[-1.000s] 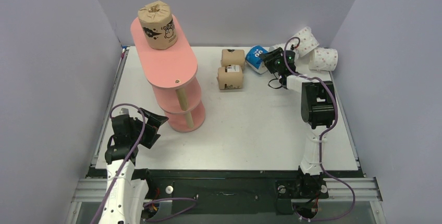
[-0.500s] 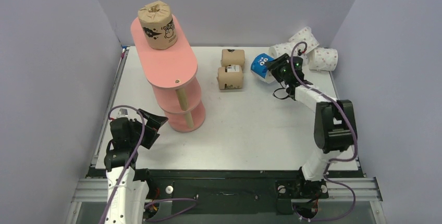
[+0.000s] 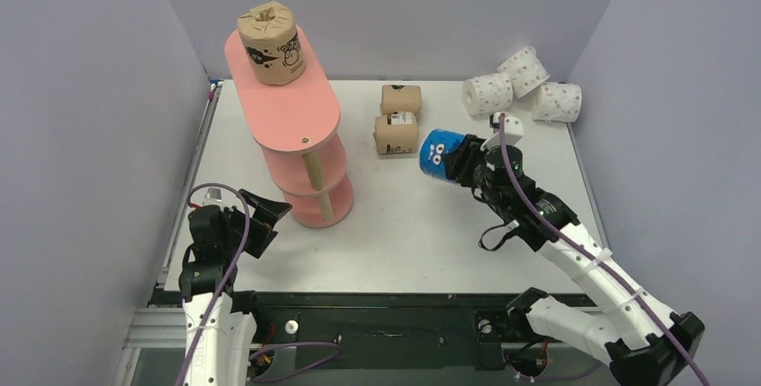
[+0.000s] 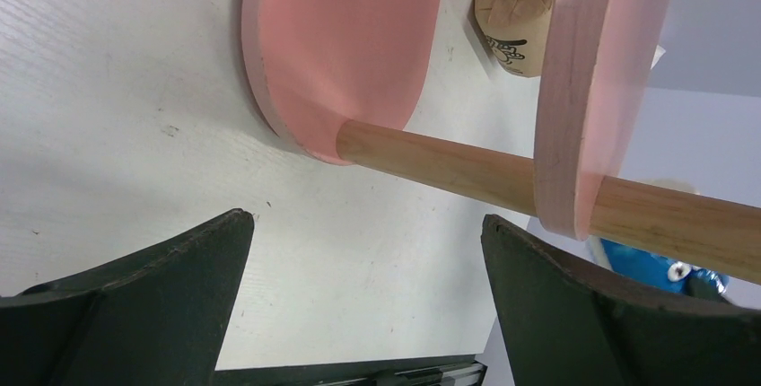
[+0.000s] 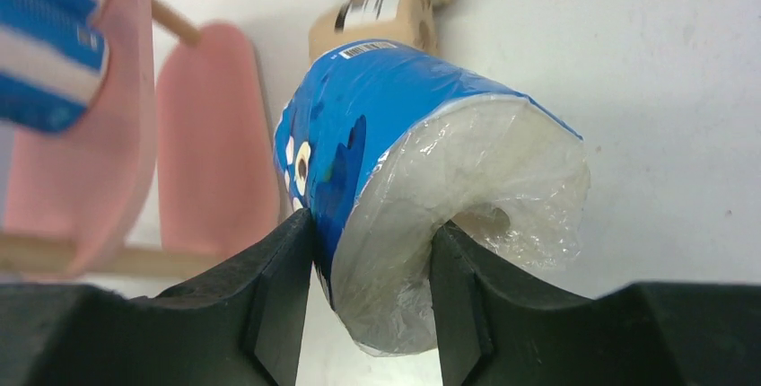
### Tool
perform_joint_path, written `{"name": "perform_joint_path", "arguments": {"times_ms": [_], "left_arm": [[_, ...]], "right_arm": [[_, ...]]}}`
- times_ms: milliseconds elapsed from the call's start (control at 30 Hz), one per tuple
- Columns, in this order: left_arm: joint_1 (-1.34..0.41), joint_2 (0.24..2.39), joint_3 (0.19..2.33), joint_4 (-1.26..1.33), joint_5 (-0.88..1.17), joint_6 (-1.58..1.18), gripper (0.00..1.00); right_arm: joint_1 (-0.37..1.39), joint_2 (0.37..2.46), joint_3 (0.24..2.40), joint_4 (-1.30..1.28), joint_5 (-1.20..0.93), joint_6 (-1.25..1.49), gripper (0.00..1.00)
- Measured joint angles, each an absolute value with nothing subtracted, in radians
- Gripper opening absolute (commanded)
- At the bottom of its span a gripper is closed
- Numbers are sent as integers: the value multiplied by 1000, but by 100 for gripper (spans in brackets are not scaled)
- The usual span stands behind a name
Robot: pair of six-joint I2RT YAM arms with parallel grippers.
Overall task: Place and organize the paper towels onto the shelf
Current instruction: Pick up the paper towel from the center of the board, then place the paper towel at the center of the board.
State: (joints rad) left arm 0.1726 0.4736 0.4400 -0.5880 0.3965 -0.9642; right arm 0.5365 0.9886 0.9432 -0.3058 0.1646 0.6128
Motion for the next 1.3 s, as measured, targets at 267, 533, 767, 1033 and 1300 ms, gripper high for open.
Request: {"name": "perform_joint_path", "arguments": {"times_ms": [267,533,767,1033,1300], "left_arm": [[173,464,440,-588,393,-971,100],[173,465,434,-587,371,-985,100],[173,477,434,-588,360,-982,100],[173,473,434,-595,352,-982,100],[173,472,431,-596,350,-982,99]], "right_arm": [[975,956,944,-671,419,527,27],[1203,1184,944,-747,539,511,28],[1227,1341,971,-738,538,455,30],[1227,1412,994,-719,519,424,36],[1227,1412,996,-720,509,429,69]]}}
